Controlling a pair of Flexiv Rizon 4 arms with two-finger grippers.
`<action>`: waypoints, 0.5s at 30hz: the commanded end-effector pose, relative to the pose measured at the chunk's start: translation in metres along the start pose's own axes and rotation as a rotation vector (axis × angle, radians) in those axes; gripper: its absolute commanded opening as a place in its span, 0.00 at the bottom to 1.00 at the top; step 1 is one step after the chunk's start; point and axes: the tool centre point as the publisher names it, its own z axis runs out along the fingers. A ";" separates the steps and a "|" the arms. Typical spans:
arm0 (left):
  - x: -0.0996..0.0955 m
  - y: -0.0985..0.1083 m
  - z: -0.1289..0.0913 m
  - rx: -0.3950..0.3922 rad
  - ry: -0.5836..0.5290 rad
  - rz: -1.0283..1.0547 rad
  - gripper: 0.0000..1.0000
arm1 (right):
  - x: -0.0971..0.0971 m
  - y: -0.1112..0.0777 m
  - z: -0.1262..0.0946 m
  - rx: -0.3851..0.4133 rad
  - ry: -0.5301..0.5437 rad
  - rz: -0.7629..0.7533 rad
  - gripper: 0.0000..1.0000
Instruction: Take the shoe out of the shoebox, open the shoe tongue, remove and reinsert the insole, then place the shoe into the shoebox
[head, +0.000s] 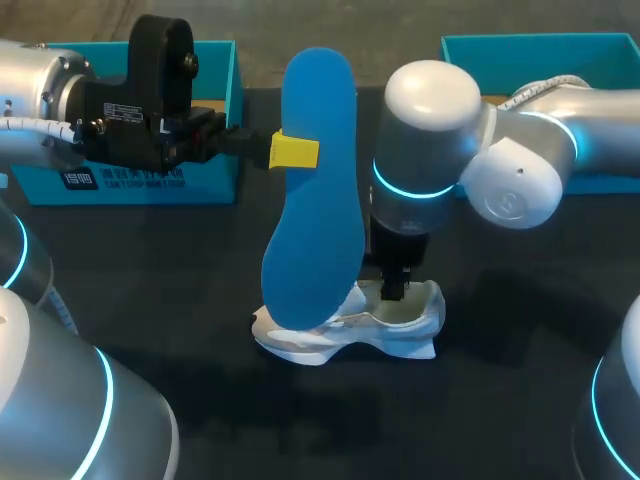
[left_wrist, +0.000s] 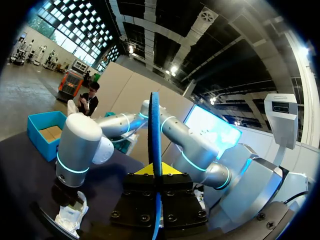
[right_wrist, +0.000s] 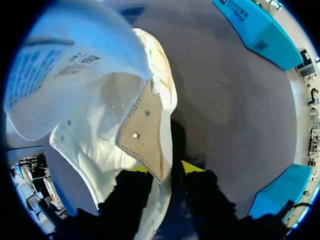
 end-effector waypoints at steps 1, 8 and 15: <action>0.000 0.001 0.001 0.000 0.001 0.000 0.00 | 0.002 0.000 0.003 0.000 0.000 0.001 0.00; 0.000 0.001 0.001 0.000 0.001 0.000 0.00 | 0.007 0.001 -0.010 0.023 -0.003 -0.004 0.00; 0.000 0.001 0.001 0.000 0.001 0.000 0.00 | 0.008 -0.002 -0.019 0.051 0.034 0.013 0.00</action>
